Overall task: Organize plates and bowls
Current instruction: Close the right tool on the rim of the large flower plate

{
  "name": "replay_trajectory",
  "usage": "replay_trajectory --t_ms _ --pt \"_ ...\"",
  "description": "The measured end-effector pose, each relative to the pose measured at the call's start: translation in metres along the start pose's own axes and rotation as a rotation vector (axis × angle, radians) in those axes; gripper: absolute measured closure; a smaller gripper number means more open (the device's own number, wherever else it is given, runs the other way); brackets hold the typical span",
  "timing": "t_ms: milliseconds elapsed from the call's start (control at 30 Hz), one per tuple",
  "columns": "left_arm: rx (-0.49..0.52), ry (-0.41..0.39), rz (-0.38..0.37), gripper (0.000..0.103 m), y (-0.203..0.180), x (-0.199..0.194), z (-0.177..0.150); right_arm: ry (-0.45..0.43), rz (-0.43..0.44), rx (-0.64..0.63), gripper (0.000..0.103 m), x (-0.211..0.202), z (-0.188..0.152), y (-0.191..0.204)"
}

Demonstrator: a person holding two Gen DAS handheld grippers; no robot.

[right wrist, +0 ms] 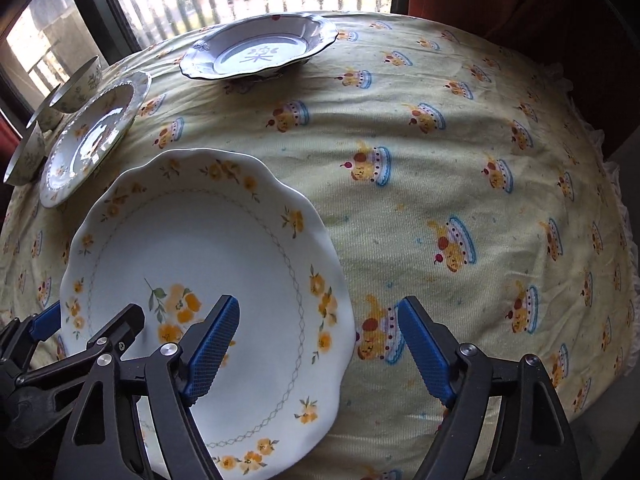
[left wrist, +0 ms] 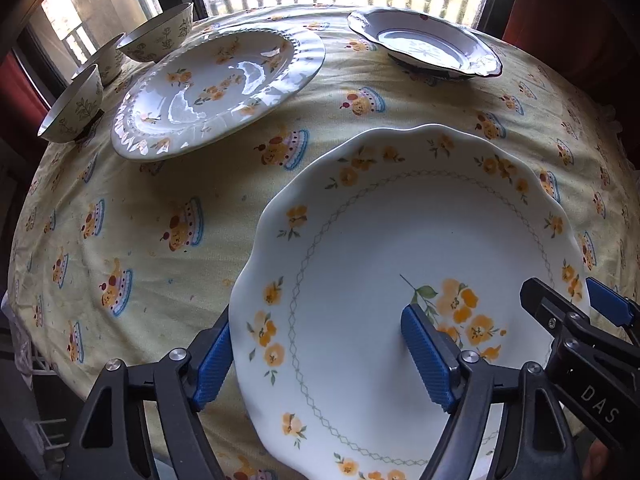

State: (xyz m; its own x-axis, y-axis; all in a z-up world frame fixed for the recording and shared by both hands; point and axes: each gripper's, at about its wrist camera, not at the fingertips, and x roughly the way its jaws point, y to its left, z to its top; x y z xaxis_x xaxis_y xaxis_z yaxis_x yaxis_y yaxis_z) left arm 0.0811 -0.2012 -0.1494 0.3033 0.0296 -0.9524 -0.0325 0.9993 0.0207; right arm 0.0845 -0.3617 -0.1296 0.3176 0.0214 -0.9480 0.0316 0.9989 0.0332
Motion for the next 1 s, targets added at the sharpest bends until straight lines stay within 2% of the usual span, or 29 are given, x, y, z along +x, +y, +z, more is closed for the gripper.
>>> replay_trajectory --t_ms 267,500,633,1000 --pt "0.008 0.017 -0.013 0.023 0.005 0.005 0.009 0.036 0.037 -0.010 0.041 0.015 0.009 0.006" --pt "0.030 0.044 -0.024 0.024 0.012 0.004 0.015 0.064 0.011 0.010 0.042 0.014 0.010 0.012" --pt "0.048 0.034 -0.043 0.024 0.020 -0.001 0.019 0.066 -0.008 0.023 0.041 0.009 0.007 0.020" --pt "0.115 -0.020 -0.078 0.024 0.071 -0.021 0.032 -0.001 -0.038 0.076 0.041 -0.018 0.001 0.063"
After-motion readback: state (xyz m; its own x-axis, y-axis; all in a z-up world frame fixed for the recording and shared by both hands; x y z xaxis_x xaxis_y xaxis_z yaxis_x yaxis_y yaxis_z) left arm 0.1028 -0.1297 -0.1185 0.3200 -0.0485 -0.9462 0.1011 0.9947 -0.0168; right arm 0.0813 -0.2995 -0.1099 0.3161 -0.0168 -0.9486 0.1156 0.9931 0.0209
